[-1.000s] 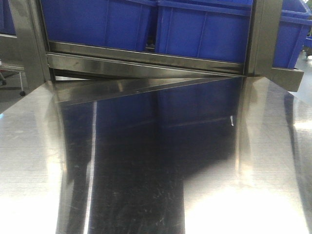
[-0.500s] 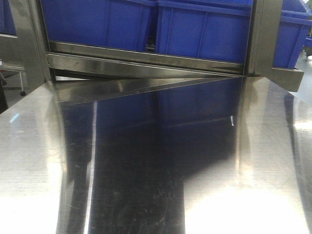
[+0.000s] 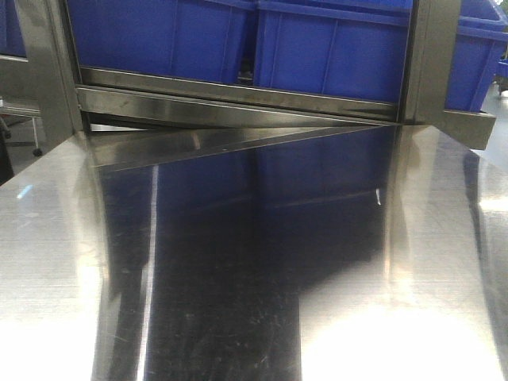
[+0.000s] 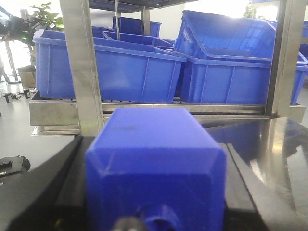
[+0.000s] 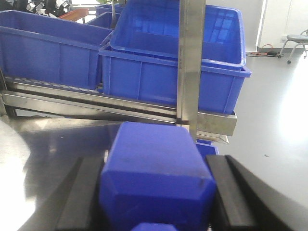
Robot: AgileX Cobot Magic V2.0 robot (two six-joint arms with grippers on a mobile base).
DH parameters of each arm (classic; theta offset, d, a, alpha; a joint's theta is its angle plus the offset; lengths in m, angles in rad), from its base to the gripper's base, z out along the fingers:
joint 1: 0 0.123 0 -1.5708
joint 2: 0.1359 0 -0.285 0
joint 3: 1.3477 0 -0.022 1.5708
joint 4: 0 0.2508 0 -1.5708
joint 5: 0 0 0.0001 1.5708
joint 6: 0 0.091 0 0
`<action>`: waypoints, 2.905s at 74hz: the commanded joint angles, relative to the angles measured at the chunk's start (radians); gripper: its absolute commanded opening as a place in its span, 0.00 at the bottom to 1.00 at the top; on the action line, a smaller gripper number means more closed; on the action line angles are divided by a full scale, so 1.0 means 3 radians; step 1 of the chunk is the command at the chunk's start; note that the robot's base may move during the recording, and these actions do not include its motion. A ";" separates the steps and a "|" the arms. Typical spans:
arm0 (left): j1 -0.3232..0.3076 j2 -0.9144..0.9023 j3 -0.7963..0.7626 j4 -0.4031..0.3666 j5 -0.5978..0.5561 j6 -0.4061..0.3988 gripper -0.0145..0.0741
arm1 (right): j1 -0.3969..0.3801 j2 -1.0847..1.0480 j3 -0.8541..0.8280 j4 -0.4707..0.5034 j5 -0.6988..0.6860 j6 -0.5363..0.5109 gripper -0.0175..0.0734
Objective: Pick and sort blue part to right shelf
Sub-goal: 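Lift the blue part with the right gripper off the table, then drive the base away from the table carrying both blue parts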
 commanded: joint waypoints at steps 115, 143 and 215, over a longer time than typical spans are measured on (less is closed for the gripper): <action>-0.0008 -0.0057 -0.0104 -0.0001 -0.0290 0.0000 0.52 | -0.0005 -0.0037 -0.0087 -0.0076 -0.0329 -0.0019 0.50; -0.0008 -0.0057 -0.0104 -0.0001 -0.0290 0.0000 0.52 | -0.0005 -0.0037 -0.0087 -0.0076 -0.0329 -0.0019 0.50; -0.0008 -0.0057 -0.0104 -0.0001 -0.0290 0.0000 0.52 | -0.0005 -0.0037 -0.0087 -0.0076 -0.0332 -0.0019 0.50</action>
